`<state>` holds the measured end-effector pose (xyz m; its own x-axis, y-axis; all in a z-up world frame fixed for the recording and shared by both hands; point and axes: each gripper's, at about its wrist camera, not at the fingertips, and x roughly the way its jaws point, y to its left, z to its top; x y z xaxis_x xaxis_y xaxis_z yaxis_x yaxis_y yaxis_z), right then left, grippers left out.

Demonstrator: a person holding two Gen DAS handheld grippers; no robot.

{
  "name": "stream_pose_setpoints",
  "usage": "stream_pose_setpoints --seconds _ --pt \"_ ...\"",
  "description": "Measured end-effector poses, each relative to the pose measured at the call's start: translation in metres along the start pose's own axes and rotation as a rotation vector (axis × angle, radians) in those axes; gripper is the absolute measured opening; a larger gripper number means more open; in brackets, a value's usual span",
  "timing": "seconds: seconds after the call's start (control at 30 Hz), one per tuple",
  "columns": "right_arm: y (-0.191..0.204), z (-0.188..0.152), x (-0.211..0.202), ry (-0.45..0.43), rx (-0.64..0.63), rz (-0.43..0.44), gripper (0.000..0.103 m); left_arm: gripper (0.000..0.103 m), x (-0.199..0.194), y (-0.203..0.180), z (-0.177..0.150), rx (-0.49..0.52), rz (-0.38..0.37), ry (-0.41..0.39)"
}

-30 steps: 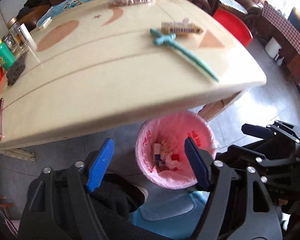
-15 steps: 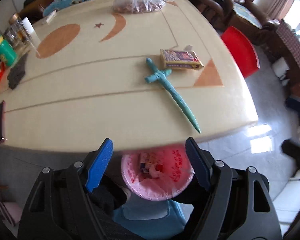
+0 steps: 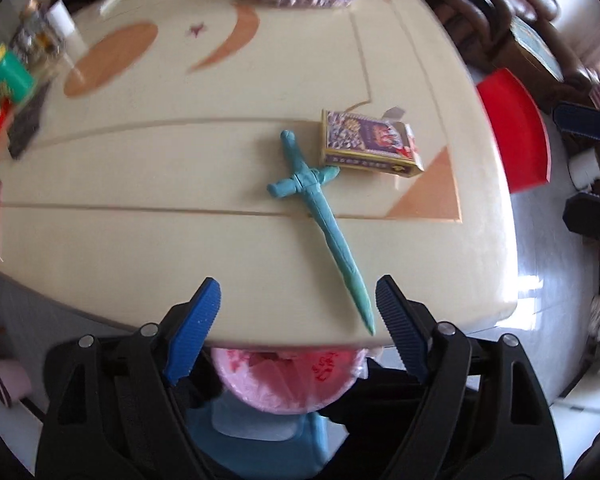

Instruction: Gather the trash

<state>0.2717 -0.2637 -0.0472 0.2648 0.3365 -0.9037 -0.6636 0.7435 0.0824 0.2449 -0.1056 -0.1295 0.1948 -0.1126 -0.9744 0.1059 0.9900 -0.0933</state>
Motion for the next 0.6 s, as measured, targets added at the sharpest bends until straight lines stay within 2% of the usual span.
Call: stream_pose_setpoints --seconds 0.17,0.27,0.43,0.6 --pt "-0.018 0.022 0.040 0.087 -0.103 0.059 0.075 0.078 0.030 0.002 0.015 -0.060 0.023 0.065" --pt "-0.025 0.032 0.058 0.116 -0.160 0.105 0.075 0.078 0.031 0.002 0.021 -0.073 0.054 0.045" --pt "-0.035 0.046 0.080 0.156 -0.221 0.163 0.075 0.078 0.040 0.009 0.020 -0.184 0.038 0.058" --pt "-0.042 0.055 0.109 0.213 -0.278 0.181 0.075 0.078 0.060 -0.003 0.019 -0.168 0.079 0.086"
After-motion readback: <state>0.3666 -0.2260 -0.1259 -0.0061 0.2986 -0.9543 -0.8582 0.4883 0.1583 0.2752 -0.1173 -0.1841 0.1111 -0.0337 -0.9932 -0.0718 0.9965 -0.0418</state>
